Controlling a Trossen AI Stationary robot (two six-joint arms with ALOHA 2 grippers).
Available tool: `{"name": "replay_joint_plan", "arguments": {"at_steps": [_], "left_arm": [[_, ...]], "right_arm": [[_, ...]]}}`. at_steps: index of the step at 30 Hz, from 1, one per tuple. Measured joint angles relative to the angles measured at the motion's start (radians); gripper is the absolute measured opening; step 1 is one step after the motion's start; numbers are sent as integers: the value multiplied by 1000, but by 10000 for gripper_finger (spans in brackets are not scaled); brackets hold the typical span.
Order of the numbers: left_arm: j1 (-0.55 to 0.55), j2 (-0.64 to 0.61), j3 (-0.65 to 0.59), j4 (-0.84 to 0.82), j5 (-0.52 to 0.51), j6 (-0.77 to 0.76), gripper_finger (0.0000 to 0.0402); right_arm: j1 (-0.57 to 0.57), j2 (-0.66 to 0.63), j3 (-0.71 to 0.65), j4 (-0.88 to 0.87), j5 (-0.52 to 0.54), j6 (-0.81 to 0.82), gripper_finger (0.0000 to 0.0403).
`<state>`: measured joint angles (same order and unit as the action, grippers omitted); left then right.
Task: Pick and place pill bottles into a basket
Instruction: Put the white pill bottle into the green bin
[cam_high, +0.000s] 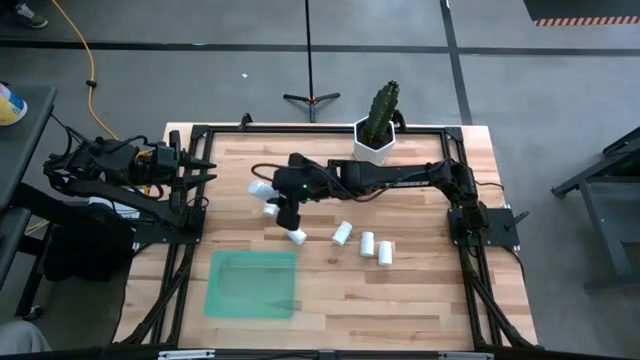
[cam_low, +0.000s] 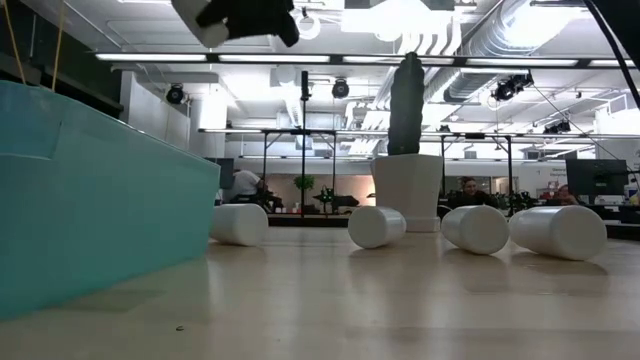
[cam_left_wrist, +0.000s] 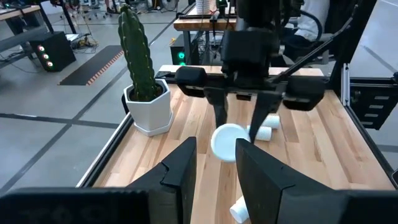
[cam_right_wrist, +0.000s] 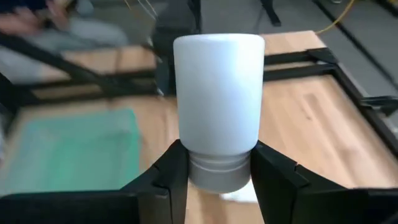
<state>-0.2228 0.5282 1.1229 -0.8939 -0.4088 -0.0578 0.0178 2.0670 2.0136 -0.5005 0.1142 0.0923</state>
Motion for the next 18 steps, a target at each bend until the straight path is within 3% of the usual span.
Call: {"name": "replay_joint_plan", "arguments": {"at_steps": [18], "left_arm": [[0, 0, 0, 1, -4, -10, 147]], "right_arm": [[57, 0, 0, -148, 429, -772, 132]]}}
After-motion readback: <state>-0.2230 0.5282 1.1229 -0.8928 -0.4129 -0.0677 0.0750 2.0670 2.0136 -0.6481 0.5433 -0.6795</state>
